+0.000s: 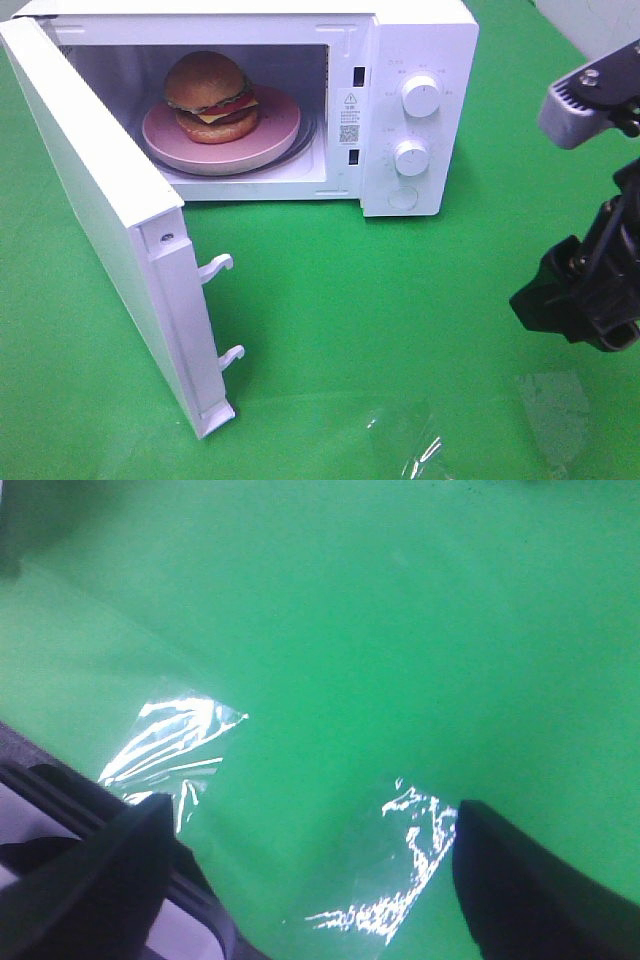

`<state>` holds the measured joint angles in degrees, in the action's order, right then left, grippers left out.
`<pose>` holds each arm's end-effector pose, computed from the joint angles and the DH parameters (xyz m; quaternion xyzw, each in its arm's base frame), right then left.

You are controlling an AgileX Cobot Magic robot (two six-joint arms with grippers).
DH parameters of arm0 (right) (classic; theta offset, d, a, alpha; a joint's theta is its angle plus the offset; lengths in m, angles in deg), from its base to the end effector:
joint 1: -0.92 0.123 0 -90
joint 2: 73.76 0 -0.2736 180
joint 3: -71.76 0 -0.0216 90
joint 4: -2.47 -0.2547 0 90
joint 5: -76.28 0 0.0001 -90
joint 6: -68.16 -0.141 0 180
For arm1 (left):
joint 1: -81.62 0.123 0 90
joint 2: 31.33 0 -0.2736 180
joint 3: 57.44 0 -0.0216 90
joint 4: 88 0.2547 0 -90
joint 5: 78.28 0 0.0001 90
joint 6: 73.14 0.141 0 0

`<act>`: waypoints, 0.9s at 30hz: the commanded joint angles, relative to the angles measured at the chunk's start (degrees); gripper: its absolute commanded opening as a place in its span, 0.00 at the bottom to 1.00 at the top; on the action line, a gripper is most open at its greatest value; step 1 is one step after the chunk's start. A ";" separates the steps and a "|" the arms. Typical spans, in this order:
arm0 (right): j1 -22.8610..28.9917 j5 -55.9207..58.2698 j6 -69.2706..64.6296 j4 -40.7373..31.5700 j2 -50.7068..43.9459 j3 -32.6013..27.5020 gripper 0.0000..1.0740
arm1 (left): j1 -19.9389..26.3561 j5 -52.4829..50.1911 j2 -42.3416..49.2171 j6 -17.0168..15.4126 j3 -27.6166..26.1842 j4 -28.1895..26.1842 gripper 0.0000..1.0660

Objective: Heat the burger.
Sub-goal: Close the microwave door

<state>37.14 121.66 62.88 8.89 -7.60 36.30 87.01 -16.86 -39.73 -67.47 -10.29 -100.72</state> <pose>0.1842 0.1210 0.2254 -0.2808 0.9156 0.0543 0.2827 0.0534 -0.0224 0.2633 0.0077 0.8472 -0.0601 0.5277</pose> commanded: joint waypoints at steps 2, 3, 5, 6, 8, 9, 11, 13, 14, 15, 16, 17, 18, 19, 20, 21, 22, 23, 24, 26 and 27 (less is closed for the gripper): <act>-0.06 4.76 -0.80 -1.89 -6.42 -0.06 0.70 | 0.17 -0.46 0.06 -0.06 0.17 -0.40 0.91; -0.06 4.76 -0.80 -1.89 -6.42 -0.06 0.70 | 0.17 -0.46 0.06 -0.06 0.17 -0.40 0.91; -0.06 5.27 -1.03 -1.89 -9.05 -0.06 0.70 | 0.17 -0.46 0.06 -0.06 0.17 -0.40 0.91; -0.06 5.44 -1.15 -1.78 -11.69 -0.06 0.70 | 0.17 -0.46 0.06 -0.06 0.17 -0.40 0.91; -0.06 5.61 -1.20 -1.78 -13.12 -0.06 0.70 | 0.17 -0.46 0.06 -0.06 0.17 -0.40 0.91; -0.11 6.36 -1.49 -1.66 -15.81 -0.11 0.70 | 0.17 -0.46 0.06 -0.06 0.17 -0.40 0.91; -0.57 6.82 -1.95 -1.72 -17.70 -0.11 0.70 | 0.17 -0.46 0.06 -0.06 0.17 -0.40 0.91; -1.38 7.10 -2.23 -1.89 -18.45 -0.11 0.70 | 0.17 -0.46 0.06 -0.06 0.17 -0.40 0.91; -3.95 8.02 -2.29 -1.89 -20.40 -0.11 0.70 | 0.17 -0.46 0.06 -0.06 0.17 -0.40 0.91; -3.95 8.02 -2.29 -1.89 -20.40 -0.11 0.70 | 0.17 -0.46 0.06 -0.06 0.17 -0.40 0.91; -6.88 8.77 -2.12 -1.83 -22.63 -0.11 0.70 | 0.17 -0.46 0.06 -0.06 0.17 -0.40 0.91; -6.88 8.77 -2.12 -1.83 -22.63 -0.11 0.70 | 0.17 -0.46 0.06 -0.06 0.17 -0.40 0.91; -9.63 9.40 -1.66 -1.83 -24.92 -0.11 0.70 | 0.17 -0.46 0.06 -0.06 0.17 -0.40 0.91; -9.63 9.40 -1.66 -1.83 -24.92 -0.11 0.70 | 0.17 -0.46 0.06 -0.06 0.17 -0.40 0.91; -11.06 9.51 -1.60 -1.83 -26.36 -0.11 0.70 | 0.17 -0.46 0.06 -0.06 0.17 -0.40 0.91; -13.29 9.40 -1.66 -1.89 -29.22 -0.52 0.70 | 0.17 -0.46 0.06 -0.06 0.17 -0.40 0.91; -13.29 9.40 -1.66 -1.89 -29.22 -0.52 0.70 | 0.17 -0.46 0.06 -0.06 0.17 -0.40 0.91; -15.41 9.17 -1.95 -2.12 -32.31 -1.83 0.70 | 0.17 -0.46 0.06 -0.06 0.17 -0.40 0.91; -15.41 9.17 -1.95 -2.12 -32.31 -1.83 0.70 | 0.17 -0.46 0.06 -0.06 0.17 -0.40 0.91; -18.85 9.17 -2.06 -2.12 -37.59 -5.10 0.70 | 0.17 -0.46 0.06 -0.06 0.17 -0.40 0.91; -18.85 9.17 -2.06 -2.12 -37.59 -5.10 0.70 | 0.17 -0.46 0.06 -0.06 0.17 -0.40 0.91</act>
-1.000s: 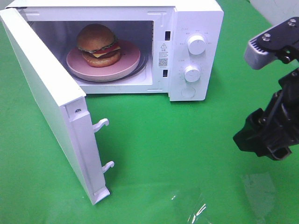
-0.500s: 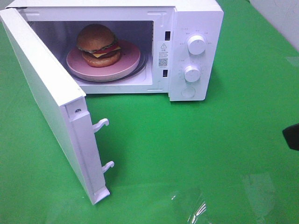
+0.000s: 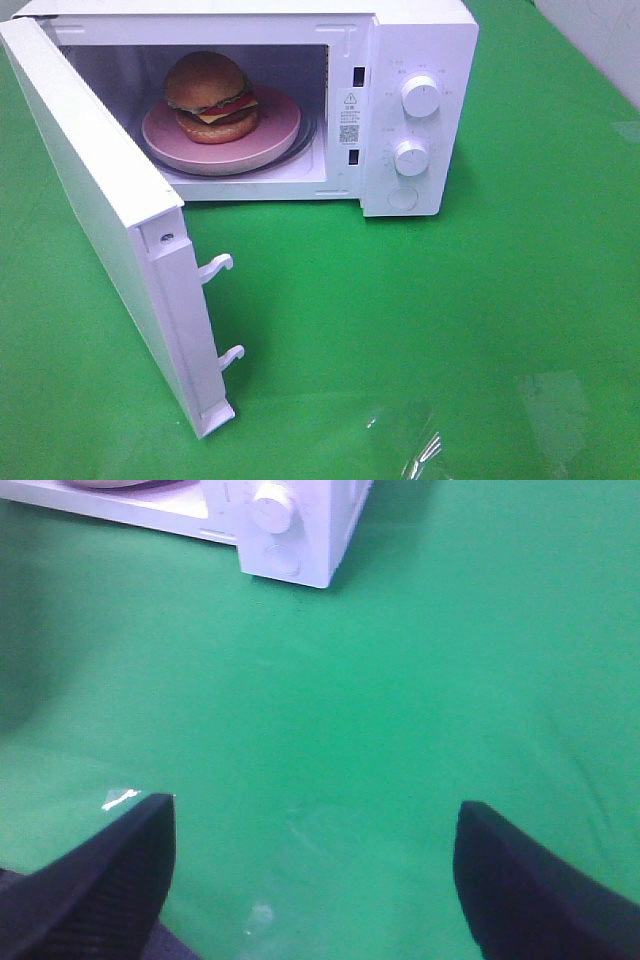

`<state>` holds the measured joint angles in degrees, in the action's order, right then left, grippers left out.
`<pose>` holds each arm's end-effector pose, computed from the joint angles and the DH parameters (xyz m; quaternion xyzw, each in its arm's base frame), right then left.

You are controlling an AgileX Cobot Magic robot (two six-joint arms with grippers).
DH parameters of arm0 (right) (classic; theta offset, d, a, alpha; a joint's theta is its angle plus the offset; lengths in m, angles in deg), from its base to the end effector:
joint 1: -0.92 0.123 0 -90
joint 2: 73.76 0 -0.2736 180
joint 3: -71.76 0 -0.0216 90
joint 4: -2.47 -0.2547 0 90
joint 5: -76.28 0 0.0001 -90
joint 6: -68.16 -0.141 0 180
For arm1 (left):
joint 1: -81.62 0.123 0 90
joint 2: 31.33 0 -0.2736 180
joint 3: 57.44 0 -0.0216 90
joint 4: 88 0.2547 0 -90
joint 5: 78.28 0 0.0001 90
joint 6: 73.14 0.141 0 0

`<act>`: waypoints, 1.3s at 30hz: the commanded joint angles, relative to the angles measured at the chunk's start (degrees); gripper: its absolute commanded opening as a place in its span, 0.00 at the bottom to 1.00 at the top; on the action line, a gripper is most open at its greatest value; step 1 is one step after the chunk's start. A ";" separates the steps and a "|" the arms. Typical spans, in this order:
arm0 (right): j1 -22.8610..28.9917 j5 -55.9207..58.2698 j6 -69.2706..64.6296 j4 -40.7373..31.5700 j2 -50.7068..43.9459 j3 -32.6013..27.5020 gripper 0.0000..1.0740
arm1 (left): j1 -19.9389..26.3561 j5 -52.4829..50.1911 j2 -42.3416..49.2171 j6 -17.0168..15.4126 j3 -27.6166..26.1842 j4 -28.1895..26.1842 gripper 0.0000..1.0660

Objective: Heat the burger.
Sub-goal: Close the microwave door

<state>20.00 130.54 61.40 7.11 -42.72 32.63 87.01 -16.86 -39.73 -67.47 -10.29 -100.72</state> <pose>0.1107 0.0285 0.2913 -0.1004 0.8783 0.0651 0.4629 0.0534 -0.0224 0.2633 0.0077 0.8472 -0.0601 0.5277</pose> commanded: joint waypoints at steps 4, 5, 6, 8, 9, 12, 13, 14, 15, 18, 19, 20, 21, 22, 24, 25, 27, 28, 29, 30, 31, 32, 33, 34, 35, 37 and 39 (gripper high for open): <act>-6.53 0.52 -0.57 -0.40 -8.54 -4.87 0.70 | 0.17 -0.46 0.06 -0.06 0.17 -0.40 0.91; -8.65 0.57 -0.57 -0.52 -11.46 -6.19 0.70 | 0.17 -0.46 0.06 -0.06 0.17 -0.40 0.91; -8.65 0.57 -0.57 -0.52 -11.46 -6.19 0.70 | 0.17 -0.46 0.06 -0.06 0.17 -0.40 0.91; -11.52 0.69 -0.57 -3.15 -15.70 -7.79 0.70 | 0.17 -0.46 0.06 -0.06 0.17 -0.40 0.91; -11.52 0.69 -0.57 -3.15 -15.70 -7.79 0.70 | 0.17 -0.46 0.06 -0.06 0.17 -0.40 0.91; -13.12 0.46 -0.57 -5.61 -18.05 -8.59 0.70 | 0.17 -0.46 0.06 -0.06 0.17 -0.40 0.91; -13.12 0.46 -0.57 -5.61 -18.05 -8.59 0.70 | 0.17 -0.46 0.06 -0.06 0.17 -0.40 0.91; -13.69 0.46 -0.57 -6.30 -19.37 -9.63 0.70 | 0.17 -0.46 0.06 -0.06 0.17 -0.40 0.91; -14.27 0.57 -0.40 -6.36 -20.68 -9.74 0.70 | 0.17 -0.46 0.06 -0.06 0.17 -0.40 0.91; -14.27 0.57 -0.40 -6.36 -21.20 -9.74 0.70 | 0.17 -0.46 0.06 -0.06 0.17 -0.40 0.91; -14.90 0.57 -0.34 -6.36 -22.63 -9.74 0.69 | 0.17 -0.46 0.06 -0.06 0.17 -0.40 0.91; -14.90 0.57 -0.34 -6.36 -22.63 -9.74 0.69 | 0.17 -0.46 0.06 -0.06 0.17 -0.40 0.91; -15.76 0.57 -0.34 -6.36 -24.24 -9.74 0.68 | 0.17 -0.46 0.06 -0.06 0.17 -0.40 0.91; -16.56 0.57 -0.34 -6.36 -24.64 -9.74 0.67 | 0.17 -0.46 0.06 -0.06 0.17 -0.40 0.91; -16.90 0.57 -0.23 -6.36 -24.64 -9.74 0.67 | 0.17 -0.46 0.11 -0.11 0.17 -0.40 0.91; -16.90 0.57 -0.23 -6.36 -24.64 -9.74 0.67 | 0.17 -0.46 0.11 -0.11 0.17 -0.40 0.91; -16.90 0.57 -0.40 -6.36 -24.64 -9.74 0.66 | 0.17 -0.46 0.11 -0.11 0.17 -0.40 0.91; -16.90 0.57 -0.40 -6.36 -24.64 -9.74 0.66 | 0.17 -0.46 0.11 -0.11 0.17 -0.40 0.91; -16.90 0.57 -0.40 -6.36 -24.64 -9.74 0.66 | 0.17 -0.46 0.11 -0.11 0.17 -0.40 0.91; -16.90 0.57 -0.40 -6.36 -24.64 -9.74 0.66 | 0.17 -0.46 0.11 -0.11 0.17 -0.40 0.91; -16.90 0.57 -0.40 -6.36 -24.64 -9.74 0.66 | 0.17 -0.46 0.11 -0.11 0.17 -0.40 0.91; -16.90 0.57 -0.40 -6.36 -24.64 -9.74 0.66 | 0.17 -0.46 0.11 -0.11 0.17 -0.40 0.91; -16.90 0.57 -0.40 -6.36 -24.64 -9.74 0.66 | 0.17 -0.46 0.11 -0.11 0.17 -0.40 0.91; -16.90 0.57 -0.40 -6.36 -24.64 -9.74 0.66 | 0.17 -0.46 0.11 -0.11 0.17 -0.40 0.91; -16.90 0.57 -0.40 -6.36 -24.64 -9.74 0.66 | 0.17 -0.46 0.11 -0.11 0.17 -0.40 0.91; -16.90 0.57 -0.40 -6.36 -24.64 -9.74 0.66 | 0.17 -0.46 0.11 -0.11 0.17 -0.40 0.91; -16.90 0.57 -0.40 -6.36 -24.64 -9.74 0.66 | 0.17 -0.46 0.11 -0.11 0.17 -0.40 0.91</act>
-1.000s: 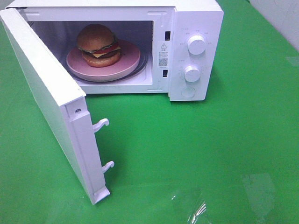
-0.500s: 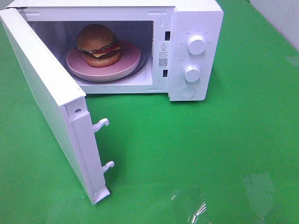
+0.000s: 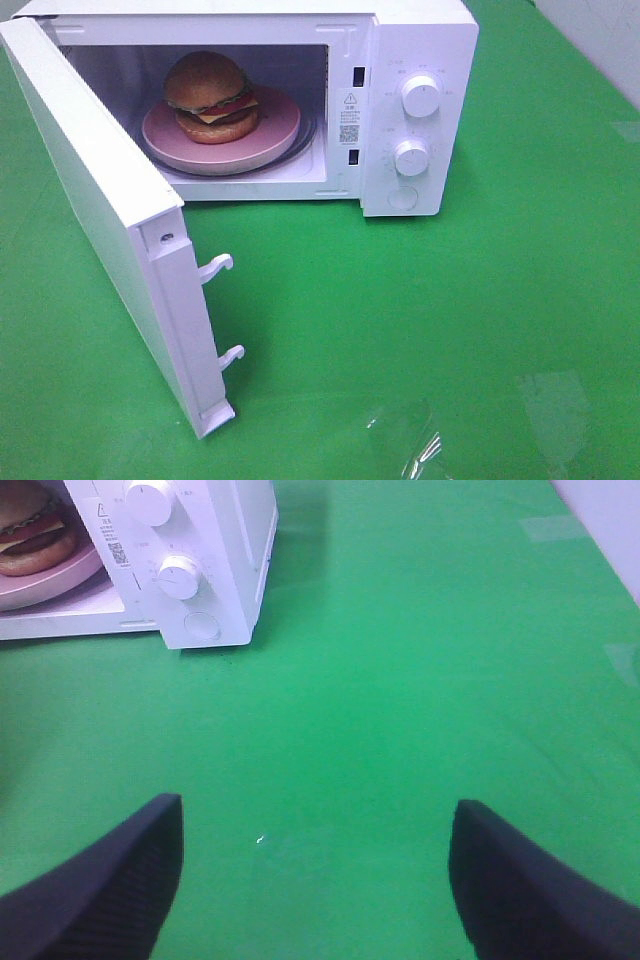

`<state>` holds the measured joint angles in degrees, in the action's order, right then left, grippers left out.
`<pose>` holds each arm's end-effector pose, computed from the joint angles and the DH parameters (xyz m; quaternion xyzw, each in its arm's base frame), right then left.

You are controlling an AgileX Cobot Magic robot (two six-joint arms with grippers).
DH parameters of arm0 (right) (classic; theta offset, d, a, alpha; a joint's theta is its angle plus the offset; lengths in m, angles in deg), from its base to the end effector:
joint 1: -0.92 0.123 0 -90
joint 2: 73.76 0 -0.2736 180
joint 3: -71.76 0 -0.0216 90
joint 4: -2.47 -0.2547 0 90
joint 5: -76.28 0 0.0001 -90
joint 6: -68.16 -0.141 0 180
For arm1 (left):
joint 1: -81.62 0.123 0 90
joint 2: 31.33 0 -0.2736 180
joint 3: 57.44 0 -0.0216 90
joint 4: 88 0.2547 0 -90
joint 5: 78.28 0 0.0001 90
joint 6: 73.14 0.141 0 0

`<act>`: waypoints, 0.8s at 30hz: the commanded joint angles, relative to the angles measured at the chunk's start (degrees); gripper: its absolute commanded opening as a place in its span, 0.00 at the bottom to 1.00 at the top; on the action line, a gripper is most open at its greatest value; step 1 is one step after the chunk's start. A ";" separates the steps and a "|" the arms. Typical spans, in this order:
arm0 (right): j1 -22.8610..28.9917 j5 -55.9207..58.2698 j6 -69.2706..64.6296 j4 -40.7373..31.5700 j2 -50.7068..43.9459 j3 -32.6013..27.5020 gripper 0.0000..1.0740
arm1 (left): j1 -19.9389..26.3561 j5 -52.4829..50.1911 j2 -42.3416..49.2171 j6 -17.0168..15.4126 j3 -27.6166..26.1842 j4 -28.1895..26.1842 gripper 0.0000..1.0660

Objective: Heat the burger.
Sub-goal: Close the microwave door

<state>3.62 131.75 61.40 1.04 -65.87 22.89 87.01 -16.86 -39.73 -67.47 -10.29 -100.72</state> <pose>0.0604 0.0058 0.2648 0.0295 0.8296 0.0584 0.5546 0.0534 -0.0224 0.2633 0.0077 0.8472 -0.0601 0.5277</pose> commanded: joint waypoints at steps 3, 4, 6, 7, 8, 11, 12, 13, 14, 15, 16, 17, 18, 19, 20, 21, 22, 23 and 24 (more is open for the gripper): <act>-0.52 -0.63 -0.46 -0.29 -1.49 0.00 0.66 | 0.17 -0.46 0.11 -0.11 0.17 -0.40 0.91; -0.52 -0.63 -0.46 -0.29 -1.49 0.00 0.66 | 0.17 -0.46 0.11 -0.11 0.17 -0.40 0.91; -0.52 -0.63 -0.46 -0.29 -1.49 0.00 0.66 | 0.17 -0.46 0.11 -0.11 0.17 -0.40 0.91; -0.52 -0.63 -0.46 -0.29 -1.49 0.00 0.66 | 0.17 -0.46 0.11 -0.11 0.17 -0.40 0.91; -0.52 -0.63 -0.46 -0.29 -1.49 0.00 0.66 | 0.17 -0.46 0.11 -0.11 0.17 -0.40 0.91; -0.52 -0.63 -0.46 -0.29 -1.49 0.00 0.66 | 0.17 -0.46 0.11 -0.11 0.17 -0.40 0.91; -0.52 -0.63 -0.46 -0.29 -1.49 0.00 0.66 | 0.17 -0.46 0.11 -0.11 0.17 -0.40 0.91; -0.52 -0.63 -0.46 -0.29 -1.49 0.00 0.66 | 0.17 -0.46 0.11 -0.11 0.17 -0.40 0.91; -0.52 -0.63 -0.46 -0.29 -1.49 0.00 0.66 | 0.17 -0.46 0.11 -0.11 0.17 -0.40 0.91; -0.52 -0.63 -0.46 -0.29 -1.49 0.00 0.66 | 0.17 -0.46 0.11 -0.11 0.17 -0.40 0.91; -0.52 -0.63 -0.46 -0.29 -1.49 0.00 0.66 | 0.17 -0.46 0.11 -0.11 0.17 -0.40 0.91; -0.52 -0.63 -0.46 -0.29 -1.49 0.00 0.66 | 0.17 -0.46 0.11 -0.11 0.17 -0.40 0.91; -0.52 -0.63 -0.46 -0.29 -1.49 0.00 0.66 | 0.17 -0.46 0.11 -0.11 0.17 -0.40 0.91; -0.52 -0.63 -0.46 -0.29 -1.49 0.00 0.66 | 0.17 -0.46 0.11 -0.11 0.17 -0.40 0.91; -0.52 -0.63 -0.52 -0.29 -1.49 0.00 0.66 | 0.17 -0.46 0.11 -0.11 0.17 -0.40 0.91; -0.52 -0.63 -0.52 -0.29 -1.49 0.00 0.66 | 0.17 -0.46 0.11 -0.11 0.17 -0.40 0.91; -0.52 -0.63 -0.52 -0.29 -1.49 0.00 0.66 | 0.17 -0.46 0.11 -0.11 0.17 -0.40 0.91; -0.52 -0.63 -0.52 -0.29 -1.49 0.00 0.66 | 0.17 -0.46 0.11 -0.11 0.17 -0.40 0.91; -0.52 -0.63 -0.57 -0.29 -1.49 0.00 0.66 | 0.17 -0.46 0.11 -0.11 0.17 -0.40 0.91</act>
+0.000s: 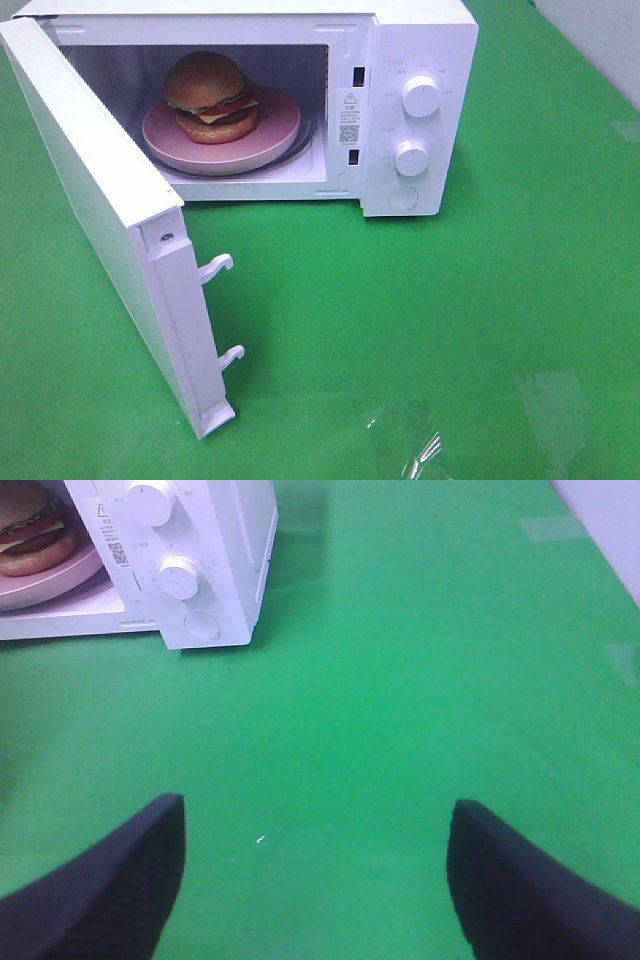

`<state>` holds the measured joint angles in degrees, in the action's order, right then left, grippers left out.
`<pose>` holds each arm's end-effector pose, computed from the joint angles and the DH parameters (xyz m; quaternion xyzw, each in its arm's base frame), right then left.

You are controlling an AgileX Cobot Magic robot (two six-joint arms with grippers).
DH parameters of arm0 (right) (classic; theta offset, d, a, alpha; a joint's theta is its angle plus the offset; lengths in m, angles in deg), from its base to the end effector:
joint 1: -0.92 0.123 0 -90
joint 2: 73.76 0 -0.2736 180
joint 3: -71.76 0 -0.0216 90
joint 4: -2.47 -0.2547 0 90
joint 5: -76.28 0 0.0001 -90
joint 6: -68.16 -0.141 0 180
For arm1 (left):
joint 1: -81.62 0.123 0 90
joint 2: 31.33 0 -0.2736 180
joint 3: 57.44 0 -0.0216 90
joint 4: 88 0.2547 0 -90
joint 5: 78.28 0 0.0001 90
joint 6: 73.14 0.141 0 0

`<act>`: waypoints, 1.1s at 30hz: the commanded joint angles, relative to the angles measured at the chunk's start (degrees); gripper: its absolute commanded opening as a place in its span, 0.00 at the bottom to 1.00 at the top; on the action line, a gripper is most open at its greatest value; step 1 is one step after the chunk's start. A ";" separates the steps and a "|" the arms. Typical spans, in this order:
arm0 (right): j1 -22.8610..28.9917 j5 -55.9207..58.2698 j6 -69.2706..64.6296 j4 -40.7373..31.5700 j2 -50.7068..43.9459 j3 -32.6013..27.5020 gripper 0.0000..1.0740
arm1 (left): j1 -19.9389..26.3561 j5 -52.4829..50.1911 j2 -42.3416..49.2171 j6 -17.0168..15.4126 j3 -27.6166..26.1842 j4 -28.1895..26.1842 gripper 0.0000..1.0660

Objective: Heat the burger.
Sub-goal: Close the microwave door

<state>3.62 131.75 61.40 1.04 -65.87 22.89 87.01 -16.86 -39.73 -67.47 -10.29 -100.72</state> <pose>0.0604 0.0058 0.2648 0.0295 0.8296 0.0584 0.5546 0.0534 -0.0224 0.2633 0.0077 0.8472 -0.0601 0.5277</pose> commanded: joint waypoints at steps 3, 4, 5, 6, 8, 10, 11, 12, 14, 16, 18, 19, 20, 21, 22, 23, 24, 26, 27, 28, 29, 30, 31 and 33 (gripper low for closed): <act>-0.52 -0.63 -0.57 -0.29 -1.49 0.00 0.66 | 0.17 -0.46 0.11 -0.11 0.17 -0.40 0.91; -0.52 -0.63 -0.57 -0.29 -1.49 0.00 0.66 | 0.17 -0.46 0.11 -0.11 0.17 -0.40 0.91; -0.52 -0.63 -0.57 -0.29 -1.49 0.00 0.66 | 0.17 -0.46 0.11 -0.11 0.17 -0.40 0.91; -0.52 -0.63 -0.57 -0.29 -1.49 0.00 0.66 | 0.17 -0.46 0.11 -0.11 0.17 -0.40 0.91; -0.52 -0.63 -0.57 -0.23 -1.49 0.00 0.66 | 0.17 -0.46 0.11 -0.11 0.17 -0.40 0.91; -0.52 -0.63 -0.57 -0.23 -1.49 0.00 0.66 | 0.17 -0.46 0.11 -0.11 0.17 -0.40 0.91; -0.52 -0.63 -0.57 -0.23 -1.49 0.00 0.66 | 0.17 -0.46 0.11 -0.11 0.17 -0.40 0.91; -0.52 -0.63 -0.57 -0.23 -1.49 0.00 0.66 | 0.17 -0.46 0.11 -0.11 0.17 -0.40 0.91; -0.52 -0.63 -0.57 -0.23 -1.49 0.00 0.66 | 0.17 -0.46 0.11 -0.11 0.17 -0.40 0.91; -0.52 -0.63 -0.57 -0.23 -1.49 0.00 0.66 | 0.17 -0.46 0.11 -0.11 0.17 -0.40 0.91; -0.52 -0.63 -0.57 -0.23 -1.49 0.00 0.66 | 0.17 -0.52 0.11 -0.17 0.17 -0.40 0.91; -0.52 -0.63 -0.57 -0.23 -1.49 0.00 0.66 | 0.17 -1.15 0.11 -0.92 -0.23 -0.69 0.90; -0.52 -0.63 -0.57 -0.23 -1.49 0.00 0.66 | 0.17 -1.15 0.11 -0.92 -0.23 -0.69 0.90; -0.52 -0.63 -0.57 -0.23 -1.49 0.00 0.66 | 0.17 -2.18 0.11 -1.78 -1.15 -0.69 0.90; -0.52 -0.63 -0.57 -0.23 -1.49 0.00 0.66 | 0.17 -3.15 0.11 -1.83 -1.66 -0.69 0.90; -0.52 -0.63 -0.57 -0.23 -1.49 0.00 0.66 | 0.17 -3.15 0.11 -1.83 -1.66 -0.69 0.90; -0.52 -0.63 -0.57 -0.23 -1.49 0.00 0.66 | 0.17 -5.21 0.11 -1.83 -2.23 -0.46 0.87; -0.52 -0.63 -0.57 -0.23 -1.49 0.00 0.66 | 0.17 -7.39 0.11 -1.83 -2.23 -0.29 0.83; -0.52 -0.63 -0.57 -0.23 -1.49 0.00 0.66 | 0.17 -8.77 -0.40 -1.83 -2.23 -0.17 0.76; -0.52 -0.63 -0.57 -0.23 -1.49 0.00 0.66 | 0.17 -8.77 -0.40 -1.83 -2.23 -0.17 0.76; -0.52 -0.63 -0.57 -0.23 -1.49 0.00 0.66 | 0.17 -9.80 -1.55 -1.83 -2.23 -0.23 0.65; -0.52 -0.63 -0.57 -0.23 -1.49 0.00 0.66 | 0.17 -9.80 -1.55 -1.83 -2.23 -0.23 0.65; -0.52 -0.63 -0.57 -0.23 -1.49 0.00 0.66 | 0.17 -10.20 -2.01 -1.83 -2.23 -0.23 0.61; -0.52 -0.63 -0.57 -0.23 -1.49 0.00 0.66 | 0.17 -11.57 -3.61 -1.78 -2.23 -0.23 0.50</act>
<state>3.50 131.75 61.40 1.04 -65.87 22.89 87.01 -27.11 -43.23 -68.96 -12.24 -100.66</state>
